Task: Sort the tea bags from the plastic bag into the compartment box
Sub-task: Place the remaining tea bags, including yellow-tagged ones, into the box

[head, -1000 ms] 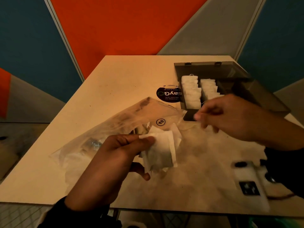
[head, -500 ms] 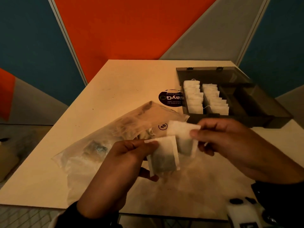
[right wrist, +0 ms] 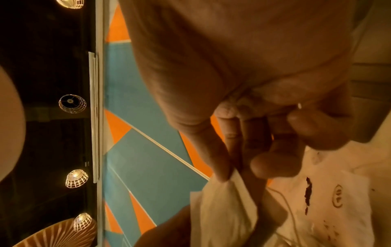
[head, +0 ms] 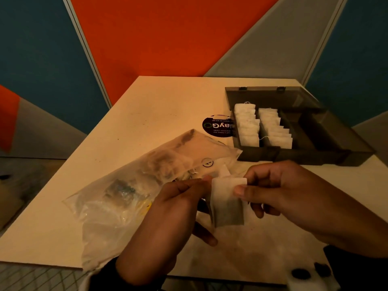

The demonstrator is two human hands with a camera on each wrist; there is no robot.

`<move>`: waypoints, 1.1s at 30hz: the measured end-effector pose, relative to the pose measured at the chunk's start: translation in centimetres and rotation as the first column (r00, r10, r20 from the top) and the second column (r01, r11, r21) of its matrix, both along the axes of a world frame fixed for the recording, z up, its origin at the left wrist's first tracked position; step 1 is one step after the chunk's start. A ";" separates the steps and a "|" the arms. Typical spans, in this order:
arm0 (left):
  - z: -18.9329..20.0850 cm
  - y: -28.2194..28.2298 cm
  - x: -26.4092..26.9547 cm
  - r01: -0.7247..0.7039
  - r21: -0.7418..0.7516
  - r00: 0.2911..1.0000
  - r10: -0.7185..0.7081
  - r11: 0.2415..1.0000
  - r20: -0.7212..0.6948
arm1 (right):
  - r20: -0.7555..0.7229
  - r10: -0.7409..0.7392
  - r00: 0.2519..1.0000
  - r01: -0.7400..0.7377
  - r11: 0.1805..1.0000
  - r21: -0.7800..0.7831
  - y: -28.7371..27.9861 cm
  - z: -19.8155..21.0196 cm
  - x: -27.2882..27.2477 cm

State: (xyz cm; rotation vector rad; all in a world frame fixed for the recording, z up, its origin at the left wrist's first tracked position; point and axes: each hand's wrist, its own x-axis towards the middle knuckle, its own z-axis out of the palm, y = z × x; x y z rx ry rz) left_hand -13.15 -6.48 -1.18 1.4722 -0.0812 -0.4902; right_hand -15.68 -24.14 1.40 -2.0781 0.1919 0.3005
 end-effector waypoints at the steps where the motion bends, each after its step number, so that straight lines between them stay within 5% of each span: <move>1: -0.1 0.1 0.0 -0.009 -0.010 1.000 0.009 1.000 -0.016 | 0.011 -0.014 1.000 0.014 1.000 -0.019 0.1 -0.1 0.0; 6: -0.2 0.2 0.1 0.059 -0.029 0.998 -0.059 0.998 -0.005 | 0.077 -0.031 0.997 0.039 0.994 -0.099 0.4 -0.2 0.2; 12: -1.0 -0.2 0.0 0.051 0.160 0.985 -0.077 0.986 0.156 | 0.154 -0.027 0.988 0.053 0.985 -0.162 0.6 0.0 -0.3; 21: -0.7 -0.7 -0.6 0.009 0.423 0.905 -0.187 0.906 0.381 | 0.171 0.263 0.950 -0.116 0.802 -0.586 0.5 0.5 -0.5; 26: -0.4 -0.2 -0.6 -0.069 0.461 0.931 -0.110 0.885 0.349 | 0.084 0.310 0.947 -0.220 0.816 -0.534 -3.9 2.0 1.7; 33: 1.0 1.7 -0.8 -0.121 0.505 0.962 -0.025 0.854 0.273 | 0.302 0.046 0.952 0.138 0.816 -0.562 -14.7 3.7 7.7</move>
